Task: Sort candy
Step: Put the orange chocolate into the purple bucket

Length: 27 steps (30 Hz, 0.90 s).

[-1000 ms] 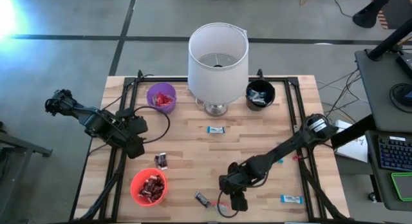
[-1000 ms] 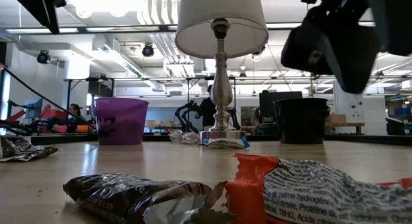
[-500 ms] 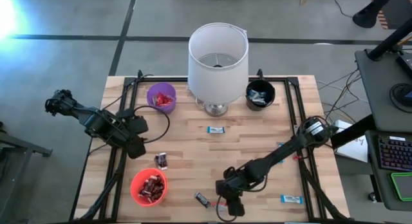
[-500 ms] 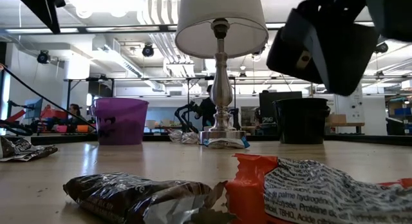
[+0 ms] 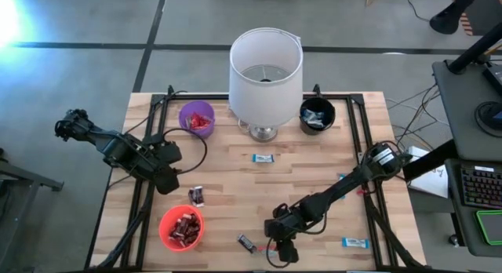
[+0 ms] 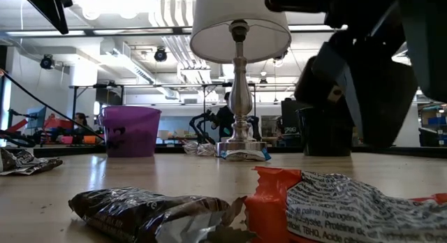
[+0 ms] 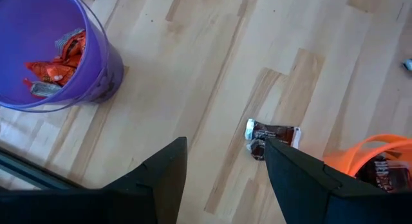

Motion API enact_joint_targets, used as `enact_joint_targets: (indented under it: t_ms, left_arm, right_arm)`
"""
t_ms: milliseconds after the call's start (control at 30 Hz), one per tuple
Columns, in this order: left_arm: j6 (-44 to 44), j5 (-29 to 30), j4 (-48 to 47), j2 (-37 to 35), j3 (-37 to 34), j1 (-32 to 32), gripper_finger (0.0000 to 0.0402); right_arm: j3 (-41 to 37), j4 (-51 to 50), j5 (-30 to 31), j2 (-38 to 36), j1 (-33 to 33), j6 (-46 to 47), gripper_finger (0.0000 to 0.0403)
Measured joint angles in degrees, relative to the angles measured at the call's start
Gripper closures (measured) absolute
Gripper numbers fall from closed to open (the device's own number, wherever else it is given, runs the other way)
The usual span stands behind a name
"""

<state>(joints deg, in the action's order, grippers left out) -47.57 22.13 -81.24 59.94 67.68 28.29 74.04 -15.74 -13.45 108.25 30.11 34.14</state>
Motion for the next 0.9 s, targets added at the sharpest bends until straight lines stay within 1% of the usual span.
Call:
enact_joint_targets:
  t_ms: [233, 433, 533, 633, 900]
  left_arm:
    - [0.0, 0.0, 0.3, 0.0, 0.0, 0.0, 0.0211]
    - [0.0, 0.0, 0.5, 0.0, 0.0, 0.0, 0.0211]
    - [0.0, 0.0, 0.7, 0.0, 0.0, 0.0, 0.0211]
    - [0.0, 0.0, 0.7, 0.0, 0.0, 0.0, 0.0211]
    - [0.0, 0.0, 0.8, 0.0, -0.1, 0.0, 0.0211]
  right_arm:
    - [-2.5, 6.4, 0.0, 0.0, 0.0, 0.6, 0.025]
    - [-4.3, 9.0, 0.0, 0.2, 0.1, 1.7, 0.0253]
    - [-4.4, 9.6, -0.1, 1.3, 0.5, 1.9, 0.0256]
    - [-4.3, 12.4, -1.8, 3.3, 1.2, 2.5, 0.0257]
    - [-2.1, 12.0, -1.8, 6.7, 2.2, 3.7, 0.0264]
